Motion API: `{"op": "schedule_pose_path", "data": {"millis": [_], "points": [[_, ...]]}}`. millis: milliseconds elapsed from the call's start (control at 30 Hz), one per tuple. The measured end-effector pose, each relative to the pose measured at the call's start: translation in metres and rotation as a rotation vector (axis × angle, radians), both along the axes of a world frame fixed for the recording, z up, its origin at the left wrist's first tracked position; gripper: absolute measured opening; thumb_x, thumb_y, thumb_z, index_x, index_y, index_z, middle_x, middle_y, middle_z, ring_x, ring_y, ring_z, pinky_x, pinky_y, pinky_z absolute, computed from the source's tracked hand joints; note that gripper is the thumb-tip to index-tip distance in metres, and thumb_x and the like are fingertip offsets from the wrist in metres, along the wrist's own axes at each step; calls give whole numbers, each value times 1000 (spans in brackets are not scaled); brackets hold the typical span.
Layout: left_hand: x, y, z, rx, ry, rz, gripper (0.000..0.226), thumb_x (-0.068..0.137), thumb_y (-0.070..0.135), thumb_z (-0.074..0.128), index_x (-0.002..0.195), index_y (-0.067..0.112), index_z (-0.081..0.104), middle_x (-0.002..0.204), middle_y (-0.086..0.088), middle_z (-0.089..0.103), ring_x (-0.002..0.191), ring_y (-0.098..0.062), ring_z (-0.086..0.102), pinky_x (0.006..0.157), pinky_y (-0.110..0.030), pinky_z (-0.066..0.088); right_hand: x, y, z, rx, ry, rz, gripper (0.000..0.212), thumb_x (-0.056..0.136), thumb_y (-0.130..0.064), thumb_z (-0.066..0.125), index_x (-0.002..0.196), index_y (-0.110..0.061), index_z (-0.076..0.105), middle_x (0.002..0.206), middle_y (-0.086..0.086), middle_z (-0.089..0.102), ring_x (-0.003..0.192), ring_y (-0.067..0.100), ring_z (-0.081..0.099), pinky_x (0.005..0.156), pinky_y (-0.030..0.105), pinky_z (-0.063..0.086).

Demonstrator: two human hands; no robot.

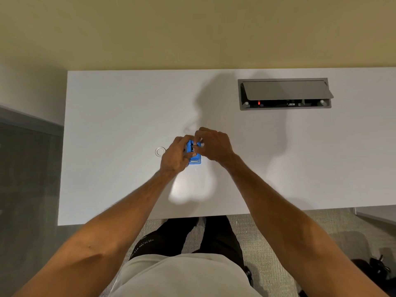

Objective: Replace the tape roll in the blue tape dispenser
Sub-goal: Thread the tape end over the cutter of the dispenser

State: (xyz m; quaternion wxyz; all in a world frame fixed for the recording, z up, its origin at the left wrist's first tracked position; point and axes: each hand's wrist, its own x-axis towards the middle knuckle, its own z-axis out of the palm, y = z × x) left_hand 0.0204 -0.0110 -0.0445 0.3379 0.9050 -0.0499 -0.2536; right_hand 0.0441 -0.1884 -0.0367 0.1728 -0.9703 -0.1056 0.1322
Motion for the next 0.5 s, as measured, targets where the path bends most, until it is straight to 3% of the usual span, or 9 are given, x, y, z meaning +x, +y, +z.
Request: {"op": "schedule_pose_path", "data": {"millis": [167,500], "points": [[0,0,0,15,-2,-3,53,104,34,67,151,15,52,142,-12,62,121,-33,69,103,-47,61,5,-2,0,33,33,18,20,94,-39,67,100,-21,72,97,-4,72,81,18,70,74,32,62],[-1,1,1,24,-25,-26,55,103,30,68,152,14,51,141,-13,63,121,-33,69,104,-46,60,4,-1,1,32,-12,12,22,101,-40,60,100,-22,72,95,-5,71,77,17,69,69,30,58]]}}
